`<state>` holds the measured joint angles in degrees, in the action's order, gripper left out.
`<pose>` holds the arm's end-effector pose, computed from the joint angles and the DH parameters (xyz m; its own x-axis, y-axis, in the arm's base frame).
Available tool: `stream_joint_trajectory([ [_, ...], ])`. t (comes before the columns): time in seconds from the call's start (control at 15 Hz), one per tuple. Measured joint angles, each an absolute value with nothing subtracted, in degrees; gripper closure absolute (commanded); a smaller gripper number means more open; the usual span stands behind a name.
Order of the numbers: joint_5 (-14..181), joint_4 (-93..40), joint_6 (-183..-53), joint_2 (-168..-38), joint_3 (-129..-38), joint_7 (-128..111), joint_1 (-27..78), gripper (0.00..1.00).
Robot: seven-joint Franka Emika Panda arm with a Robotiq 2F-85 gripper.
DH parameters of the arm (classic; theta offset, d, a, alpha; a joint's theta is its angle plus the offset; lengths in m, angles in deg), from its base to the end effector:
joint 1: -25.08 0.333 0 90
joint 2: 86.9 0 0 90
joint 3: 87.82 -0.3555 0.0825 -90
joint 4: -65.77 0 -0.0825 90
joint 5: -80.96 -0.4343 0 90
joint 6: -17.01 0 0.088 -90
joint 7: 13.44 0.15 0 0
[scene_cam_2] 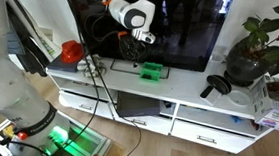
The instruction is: Remove the silver spoon from the green container.
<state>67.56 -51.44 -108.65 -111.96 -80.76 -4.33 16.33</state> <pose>0.5809 -0.1496 0.1605 0.7949 -0.5294 -0.2963 -0.5654 -0.8236 -0.0452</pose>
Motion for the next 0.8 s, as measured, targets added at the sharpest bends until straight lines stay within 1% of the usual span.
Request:
stream_joint_trajectory([
  [0.33,64.8,-49.5,-108.8,-113.7,-80.8,-3.9,16.0,0.00],
  [0.8,58.5,-44.0,-109.7,-120.5,-80.9,1.1,15.0,0.00],
])
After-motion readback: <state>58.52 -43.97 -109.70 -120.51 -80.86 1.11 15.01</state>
